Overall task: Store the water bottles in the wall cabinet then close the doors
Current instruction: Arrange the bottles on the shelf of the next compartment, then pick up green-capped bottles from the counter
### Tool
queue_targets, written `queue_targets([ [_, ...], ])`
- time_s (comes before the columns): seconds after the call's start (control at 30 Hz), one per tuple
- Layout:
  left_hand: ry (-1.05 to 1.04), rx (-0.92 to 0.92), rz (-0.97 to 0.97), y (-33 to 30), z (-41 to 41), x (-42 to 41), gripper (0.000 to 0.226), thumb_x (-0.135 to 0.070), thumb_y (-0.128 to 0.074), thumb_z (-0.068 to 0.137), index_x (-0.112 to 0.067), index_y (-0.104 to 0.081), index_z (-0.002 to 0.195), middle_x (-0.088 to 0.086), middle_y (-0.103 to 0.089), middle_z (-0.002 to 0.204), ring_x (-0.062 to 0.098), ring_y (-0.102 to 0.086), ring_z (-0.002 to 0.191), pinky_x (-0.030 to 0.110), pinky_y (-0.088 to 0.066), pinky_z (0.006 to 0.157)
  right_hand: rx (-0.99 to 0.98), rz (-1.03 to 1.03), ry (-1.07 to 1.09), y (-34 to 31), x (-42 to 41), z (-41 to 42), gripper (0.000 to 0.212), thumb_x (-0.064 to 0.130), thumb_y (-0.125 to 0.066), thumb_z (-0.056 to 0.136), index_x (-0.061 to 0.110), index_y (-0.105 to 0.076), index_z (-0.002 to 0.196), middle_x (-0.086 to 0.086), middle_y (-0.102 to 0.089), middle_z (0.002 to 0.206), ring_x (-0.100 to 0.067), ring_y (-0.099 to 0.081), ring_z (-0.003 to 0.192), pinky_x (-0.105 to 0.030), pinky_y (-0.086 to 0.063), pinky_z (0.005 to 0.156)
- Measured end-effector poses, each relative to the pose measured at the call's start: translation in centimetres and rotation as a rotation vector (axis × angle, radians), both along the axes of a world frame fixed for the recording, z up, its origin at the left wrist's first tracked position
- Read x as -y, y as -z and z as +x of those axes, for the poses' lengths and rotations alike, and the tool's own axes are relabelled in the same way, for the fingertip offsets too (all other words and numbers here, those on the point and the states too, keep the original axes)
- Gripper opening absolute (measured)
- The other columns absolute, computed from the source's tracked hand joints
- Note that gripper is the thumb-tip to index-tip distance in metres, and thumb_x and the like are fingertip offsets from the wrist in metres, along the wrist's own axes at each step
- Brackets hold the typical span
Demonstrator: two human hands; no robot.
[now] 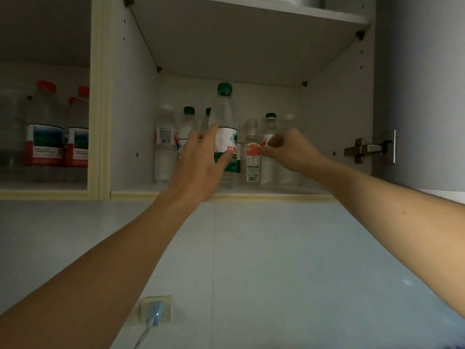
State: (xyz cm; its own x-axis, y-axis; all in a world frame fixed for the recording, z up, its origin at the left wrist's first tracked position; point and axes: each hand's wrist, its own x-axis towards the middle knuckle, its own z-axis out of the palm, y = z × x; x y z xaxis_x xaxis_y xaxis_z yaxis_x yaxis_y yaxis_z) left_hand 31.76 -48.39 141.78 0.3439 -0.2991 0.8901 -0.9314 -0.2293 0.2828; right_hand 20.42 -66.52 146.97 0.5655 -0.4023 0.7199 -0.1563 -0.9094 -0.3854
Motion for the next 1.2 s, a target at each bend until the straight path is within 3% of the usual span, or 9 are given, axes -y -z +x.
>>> queue_targets([
  [0.07, 0.033, 0.014, -0.041, 0.2, -0.6, -1.4, 0.05, -0.038, -0.056, 0.101, -0.019, -0.045, 0.146, 0.008, -0.049, 0.139, 0.025, -0.053, 0.122, 0.044, -0.05, 0.098, 0.055, -0.044, -0.042, 1.3, -2.9, -1.1, 0.049, 0.046, -0.068, 0.093, -0.002, -0.072, 0.102, -0.021, -0.073, 0.094, -0.033, -0.069, 0.084, -0.043, -0.056, 0.075],
  [0.2, 0.07, 0.167, -0.132, 2.1, -1.7, -6.1, 0.029, -0.03, -0.054, 0.103, -0.009, -0.063, 0.12, 0.007, -0.061, 0.115, 0.023, -0.057, 0.104, 0.042, -0.051, 0.09, 0.221, -0.136, -0.131, 4.6, -8.8, -2.4, 0.026, 0.044, -0.066, 0.094, 0.018, -0.072, 0.095, 0.007, -0.07, 0.084, -0.004, -0.064, 0.074, -0.016, -0.05, 0.062],
  [0.37, 0.13, 0.185, -0.114, 7.0, -2.7, -12.9, 0.026, -0.028, -0.052, 0.104, -0.007, -0.067, 0.102, 0.002, -0.064, 0.093, 0.015, -0.058, 0.081, 0.024, -0.046, 0.07, 0.346, -0.101, -0.257, 11.8, -16.0, -3.4, 0.021, 0.04, -0.065, 0.095, 0.019, -0.07, 0.093, 0.014, -0.066, 0.082, -0.002, -0.062, 0.074, -0.013, -0.049, 0.064],
  [0.53, 0.147, -0.087, 0.031, 15.0, -2.4, -17.2, 0.039, -0.035, -0.047, 0.106, -0.003, -0.067, 0.094, 0.006, -0.069, 0.078, 0.021, -0.064, 0.073, 0.046, -0.053, 0.07, 0.142, 0.078, -0.292, 21.7, -19.9, -3.7, 0.028, 0.036, -0.06, 0.099, 0.012, -0.071, 0.088, 0.004, -0.069, 0.083, -0.011, -0.063, 0.078, -0.032, -0.053, 0.073],
  [0.63, 0.126, -0.256, 0.129, 20.6, -2.3, -18.6, 0.042, -0.039, -0.047, 0.105, -0.005, -0.068, 0.091, 0.001, -0.07, 0.074, 0.005, -0.065, 0.066, 0.035, -0.057, 0.066, -0.083, 0.257, -0.29, 27.9, -21.0, -3.6, 0.033, 0.04, -0.056, 0.101, 0.013, -0.071, 0.089, 0.003, -0.071, 0.083, -0.017, -0.067, 0.078, -0.044, -0.056, 0.077],
  [0.73, 0.141, -0.479, 0.257, 26.6, -2.0, -19.7, 0.043, -0.042, -0.048, 0.104, -0.006, -0.067, 0.09, -0.001, -0.07, 0.071, 0.001, -0.064, 0.059, 0.026, -0.052, 0.059, -0.243, 0.398, -0.275, 34.1, -21.7, -3.4, 0.031, 0.039, -0.056, 0.1, 0.014, -0.072, 0.091, 0.003, -0.073, 0.086, -0.017, -0.069, 0.08, -0.047, -0.057, 0.08],
  [0.9, 0.09, -0.827, 0.557, 37.3, -1.2, -21.5, 0.034, -0.043, -0.051, 0.102, -0.014, -0.068, 0.099, -0.003, -0.072, 0.084, 0.014, -0.07, 0.072, 0.032, -0.059, 0.065, -0.511, 0.568, -0.273, 43.6, -22.3, -2.6, 0.024, 0.039, -0.058, 0.098, 0.02, -0.071, 0.09, 0.004, -0.072, 0.083, -0.013, -0.07, 0.074, -0.047, -0.06, 0.076],
  [1.1, -0.016, -1.171, 0.83, 48.3, -1.2, -22.9, 0.029, -0.038, -0.06, 0.099, -0.015, -0.062, 0.117, 0.003, -0.068, 0.11, 0.017, -0.07, 0.089, 0.037, -0.061, 0.081, -0.735, 0.777, -0.272, 53.3, -22.8, -1.6, 0.018, 0.03, -0.062, 0.095, 0.014, -0.071, 0.097, -0.003, -0.072, 0.092, -0.022, -0.07, 0.087, -0.049, -0.059, 0.083],
  [1.2, -0.064, -1.242, 0.9, 51.6, -1.5, -22.2, 0.039, -0.04, -0.062, 0.097, -0.015, -0.061, 0.127, 0.003, -0.064, 0.124, 0.017, -0.063, 0.102, 0.03, -0.053, 0.081, -0.805, 0.865, -0.222, 57.2, -22.7, -1.4, 0.021, 0.026, -0.064, 0.094, 0.011, -0.07, 0.106, -0.008, -0.072, 0.104, -0.024, -0.068, 0.094, -0.045, -0.058, 0.087],
])
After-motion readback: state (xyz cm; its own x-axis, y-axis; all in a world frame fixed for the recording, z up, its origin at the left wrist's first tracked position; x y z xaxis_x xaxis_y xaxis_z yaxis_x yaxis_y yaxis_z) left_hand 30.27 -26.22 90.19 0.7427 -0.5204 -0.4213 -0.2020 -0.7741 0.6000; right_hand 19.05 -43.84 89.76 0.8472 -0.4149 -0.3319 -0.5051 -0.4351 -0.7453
